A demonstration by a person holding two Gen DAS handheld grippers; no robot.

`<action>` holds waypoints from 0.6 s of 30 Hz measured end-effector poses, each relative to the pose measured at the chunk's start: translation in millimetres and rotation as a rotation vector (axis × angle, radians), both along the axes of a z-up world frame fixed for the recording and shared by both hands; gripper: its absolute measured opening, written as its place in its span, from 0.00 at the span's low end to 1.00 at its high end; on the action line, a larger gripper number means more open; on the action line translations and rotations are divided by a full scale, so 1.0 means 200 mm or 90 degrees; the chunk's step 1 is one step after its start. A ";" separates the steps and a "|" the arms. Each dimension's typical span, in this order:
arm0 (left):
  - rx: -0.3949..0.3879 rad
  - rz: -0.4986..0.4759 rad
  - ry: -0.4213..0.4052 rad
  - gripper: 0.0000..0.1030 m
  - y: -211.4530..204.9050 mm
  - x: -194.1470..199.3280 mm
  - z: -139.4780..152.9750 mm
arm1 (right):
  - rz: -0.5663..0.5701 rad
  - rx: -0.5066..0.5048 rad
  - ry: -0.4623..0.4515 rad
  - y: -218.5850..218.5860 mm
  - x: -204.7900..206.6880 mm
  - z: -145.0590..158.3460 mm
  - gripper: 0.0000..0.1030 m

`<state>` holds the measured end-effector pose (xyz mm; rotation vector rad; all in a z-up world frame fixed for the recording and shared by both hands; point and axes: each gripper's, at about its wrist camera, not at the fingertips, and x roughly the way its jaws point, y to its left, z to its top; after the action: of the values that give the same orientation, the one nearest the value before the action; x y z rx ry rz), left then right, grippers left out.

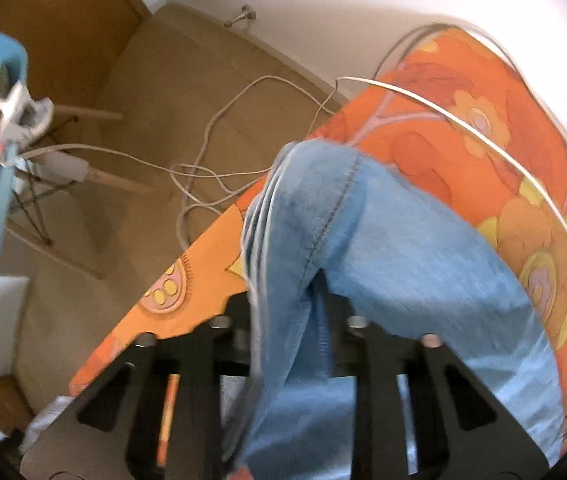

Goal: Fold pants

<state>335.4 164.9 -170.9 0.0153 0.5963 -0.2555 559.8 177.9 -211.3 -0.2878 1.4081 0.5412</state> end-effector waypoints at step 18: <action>-0.080 -0.103 -0.148 0.10 -0.24 -0.32 0.81 | -0.093 0.195 -0.213 -0.75 -0.40 1.20 0.07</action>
<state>271.6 117.7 -8.2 -0.0272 0.3470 -0.4410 479.4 27.9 28.5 -0.0247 0.9970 0.5518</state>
